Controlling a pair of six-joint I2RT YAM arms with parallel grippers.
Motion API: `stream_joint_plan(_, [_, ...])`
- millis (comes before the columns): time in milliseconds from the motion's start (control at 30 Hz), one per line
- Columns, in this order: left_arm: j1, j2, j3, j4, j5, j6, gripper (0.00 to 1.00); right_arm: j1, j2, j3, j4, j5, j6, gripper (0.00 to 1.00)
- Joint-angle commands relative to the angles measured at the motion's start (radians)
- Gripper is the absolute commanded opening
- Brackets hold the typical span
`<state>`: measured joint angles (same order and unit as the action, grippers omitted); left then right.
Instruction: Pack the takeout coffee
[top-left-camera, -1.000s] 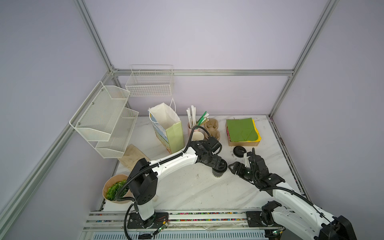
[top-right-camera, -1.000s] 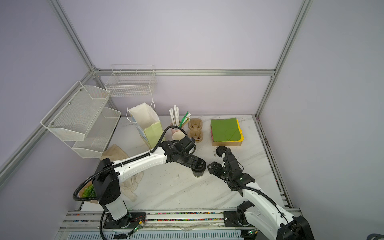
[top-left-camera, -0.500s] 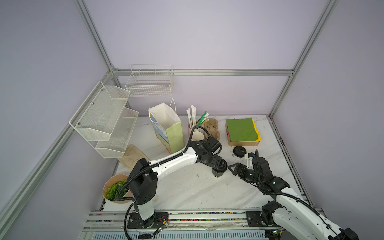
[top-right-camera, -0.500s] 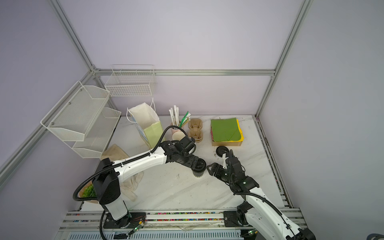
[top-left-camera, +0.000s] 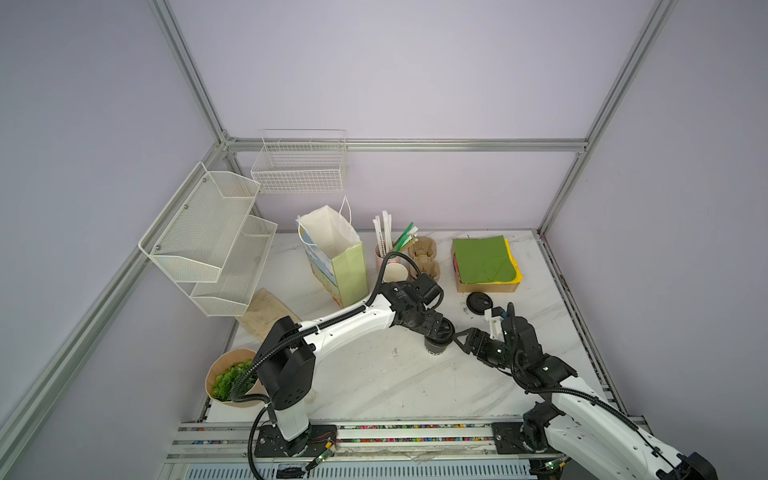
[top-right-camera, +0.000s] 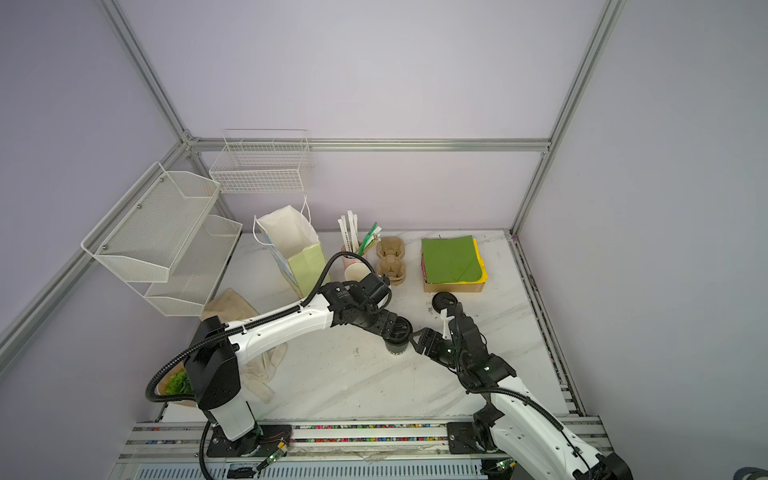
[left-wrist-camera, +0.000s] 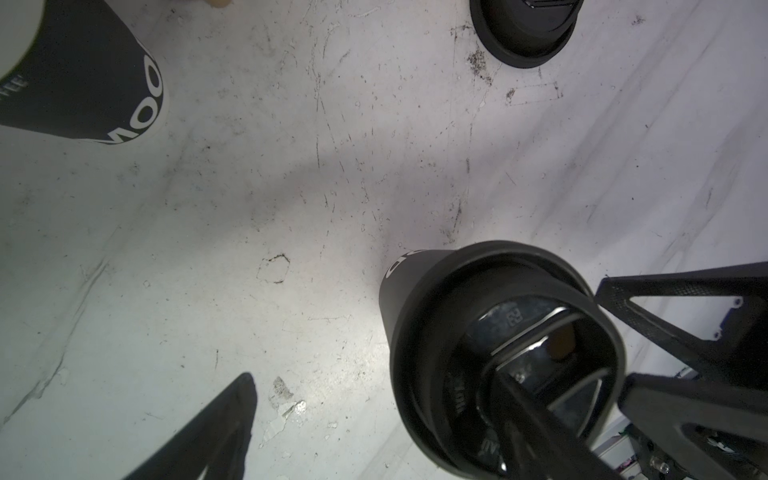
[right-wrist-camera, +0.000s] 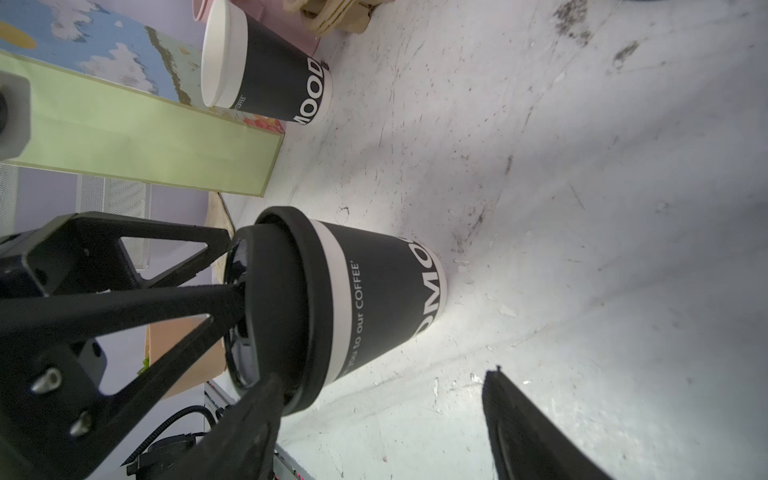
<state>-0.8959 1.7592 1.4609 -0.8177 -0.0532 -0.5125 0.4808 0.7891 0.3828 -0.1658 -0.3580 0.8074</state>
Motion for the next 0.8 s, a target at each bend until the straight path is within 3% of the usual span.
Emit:
stream_joint_plan(0, [0.005,0.006,-0.059,-0.058,0.001,0.003,0.87,0.022,0.019,-0.007,0.035,0.031,0.022,0.79])
stream_joint_plan(400, [0.005,0.006,-0.085,-0.039,0.018,-0.005,0.87,0.029,0.142,-0.079,0.027,0.118,0.047,0.76])
stream_joint_plan(767, [0.021,-0.014,-0.050,-0.039,0.026,0.005,0.88,0.028,0.077,0.129,-0.107,0.133,-0.013,0.79])
